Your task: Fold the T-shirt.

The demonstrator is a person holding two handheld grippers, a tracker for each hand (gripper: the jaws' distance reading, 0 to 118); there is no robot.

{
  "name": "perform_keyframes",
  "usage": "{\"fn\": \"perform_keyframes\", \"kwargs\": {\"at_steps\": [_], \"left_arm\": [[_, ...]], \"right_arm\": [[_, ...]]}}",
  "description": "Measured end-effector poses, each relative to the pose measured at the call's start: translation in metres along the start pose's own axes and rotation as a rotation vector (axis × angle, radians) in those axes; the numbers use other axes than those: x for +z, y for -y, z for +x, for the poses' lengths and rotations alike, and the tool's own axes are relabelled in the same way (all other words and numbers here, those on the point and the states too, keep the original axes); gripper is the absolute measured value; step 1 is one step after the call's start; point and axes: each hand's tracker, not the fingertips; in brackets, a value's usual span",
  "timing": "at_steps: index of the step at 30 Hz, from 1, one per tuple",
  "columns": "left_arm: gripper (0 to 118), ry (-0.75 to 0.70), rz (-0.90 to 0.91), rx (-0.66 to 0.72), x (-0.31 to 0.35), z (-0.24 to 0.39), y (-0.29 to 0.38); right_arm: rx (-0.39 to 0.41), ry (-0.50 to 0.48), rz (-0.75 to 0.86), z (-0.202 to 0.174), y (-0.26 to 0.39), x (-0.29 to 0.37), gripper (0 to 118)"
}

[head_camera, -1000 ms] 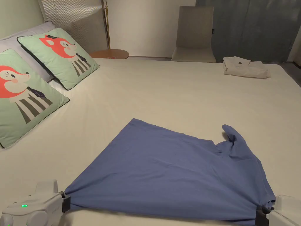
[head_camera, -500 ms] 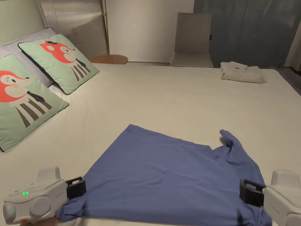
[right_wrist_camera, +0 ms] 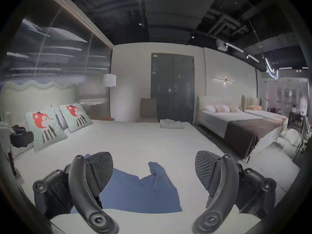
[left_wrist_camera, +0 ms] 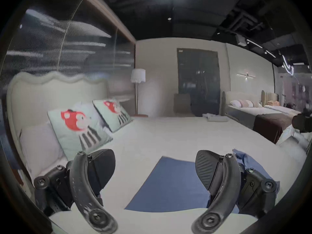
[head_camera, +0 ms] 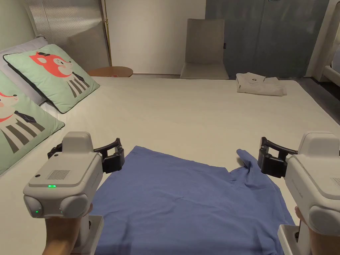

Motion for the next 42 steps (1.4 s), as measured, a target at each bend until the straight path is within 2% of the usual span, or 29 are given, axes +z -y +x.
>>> {"fn": "perform_keyframes", "kwargs": {"at_steps": [2, 3, 4, 5, 6, 12, 17, 22, 27, 30, 31, 32, 33, 35, 36, 39, 42], "left_arm": [[88, 0.021, 0.019, -0.001, -0.004, 0.006, 0.001], [71, 0.044, 0.036, -0.005, -0.002, 0.010, 0.001], [48, 0.055, 0.049, 0.001, -0.001, 0.014, 0.002], [17, 0.058, 0.054, 0.006, -0.005, 0.015, 0.005], [0, 0.059, 0.053, -0.002, -0.008, 0.018, 0.006], [0, 0.107, 0.006, 0.034, -0.023, 0.019, 0.010], [0, 0.128, -0.072, 0.007, -0.054, 0.014, 0.008], [0, 0.174, -0.145, -0.044, -0.109, 0.009, 0.006], [0, 0.232, -0.293, -0.068, -0.180, 0.009, 0.010], [3, 0.219, -0.402, -0.061, -0.229, 0.010, 0.019], [11, 0.229, -0.444, -0.065, -0.245, 0.009, 0.024], [27, 0.223, -0.476, -0.060, -0.262, 0.009, 0.030], [56, 0.220, -0.526, -0.069, -0.279, 0.011, 0.036], [90, 0.187, -0.580, -0.069, -0.308, 0.013, 0.051], [97, 0.179, -0.599, -0.076, -0.325, 0.014, 0.059], [96, 0.169, -0.710, -0.083, -0.371, 0.013, 0.084], [94, 0.141, -0.741, -0.092, -0.399, 0.016, 0.105]], "right_arm": [[0.010, 0.004, 0.015, -0.003, 0.000, 0.001, 89], [0.014, 0.004, 0.023, -0.004, 0.000, 0.002, 73], [0.020, 0.010, 0.032, -0.006, 0.001, 0.002, 53], [0.031, 0.016, 0.040, -0.007, 0.002, 0.001, 27], [0.043, 0.018, 0.038, -0.008, 0.002, 0.000, 1], [0.047, 0.015, 0.039, -0.010, 0.002, 0.002, 1], [0.043, 0.010, 0.028, -0.007, 0.002, -0.012, 1], [0.044, 0.010, 0.009, -0.005, 0.002, -0.036, 1], [0.050, 0.012, -0.021, -0.001, 0.012, -0.074, 1], [0.050, 0.016, -0.043, 0.001, 0.021, -0.098, 1], [0.048, 0.017, -0.053, 0.002, 0.023, -0.106, 1], [0.044, 0.017, -0.066, 0.002, 0.025, -0.112, 1], [0.043, 0.017, -0.076, 0.003, 0.028, -0.120, 1], [0.049, 0.023, -0.098, 0.004, 0.036, -0.136, 1], [0.053, 0.026, -0.108, 0.004, 0.038, -0.140, 1], [0.054, 0.035, -0.148, 0.008, 0.052, -0.161, 1], [0.060, 0.049, -0.186, 0.014, 0.067, -0.178, 1]]}}
